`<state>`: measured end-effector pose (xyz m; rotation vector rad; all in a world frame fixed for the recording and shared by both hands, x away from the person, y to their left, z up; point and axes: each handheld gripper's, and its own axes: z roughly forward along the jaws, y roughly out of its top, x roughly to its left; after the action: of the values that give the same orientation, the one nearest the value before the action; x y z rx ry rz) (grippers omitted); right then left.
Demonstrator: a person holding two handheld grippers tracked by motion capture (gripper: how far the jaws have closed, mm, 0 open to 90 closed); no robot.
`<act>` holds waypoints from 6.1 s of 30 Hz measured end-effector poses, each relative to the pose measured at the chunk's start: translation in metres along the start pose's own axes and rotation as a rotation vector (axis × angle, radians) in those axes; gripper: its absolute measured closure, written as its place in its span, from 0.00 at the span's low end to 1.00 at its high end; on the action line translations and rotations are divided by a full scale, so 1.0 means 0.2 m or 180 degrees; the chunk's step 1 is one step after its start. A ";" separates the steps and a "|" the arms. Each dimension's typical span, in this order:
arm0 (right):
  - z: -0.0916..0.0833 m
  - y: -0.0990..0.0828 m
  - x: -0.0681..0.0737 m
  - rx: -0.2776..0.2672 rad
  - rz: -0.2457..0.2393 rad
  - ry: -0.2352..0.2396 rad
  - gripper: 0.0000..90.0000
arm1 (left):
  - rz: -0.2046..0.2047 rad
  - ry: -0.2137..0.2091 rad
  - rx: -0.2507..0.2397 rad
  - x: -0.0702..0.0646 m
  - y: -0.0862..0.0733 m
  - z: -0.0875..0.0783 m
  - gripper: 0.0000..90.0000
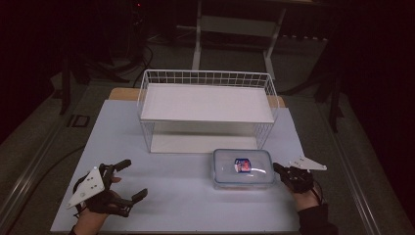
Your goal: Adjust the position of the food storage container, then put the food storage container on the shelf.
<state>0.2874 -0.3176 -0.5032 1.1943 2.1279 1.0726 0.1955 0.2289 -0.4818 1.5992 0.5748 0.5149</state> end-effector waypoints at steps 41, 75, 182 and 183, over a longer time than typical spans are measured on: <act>0.23 0.19 0.36 -0.0045 -0.0294 0.0569 1.00 | -0.0029 -0.0062 0.0093 0.00 -0.01 0.02 0.00; -0.10 0.27 0.44 -0.1096 -0.0401 0.0704 0.15 | -0.0696 -0.0394 0.0781 -0.04 0.13 0.30 0.00; 0.17 0.12 0.24 0.0251 0.0823 0.2163 0.61 | -0.1836 -0.1076 0.1608 0.17 -0.09 0.57 0.66; 0.17 0.12 0.23 0.0252 0.0823 0.2160 0.61 | -0.1822 -0.1078 0.1614 0.17 -0.09 0.57 0.66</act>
<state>0.2998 -0.2557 -0.5048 1.2935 2.5688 1.7156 0.2915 0.1645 -0.5111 1.8335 0.9042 -0.3533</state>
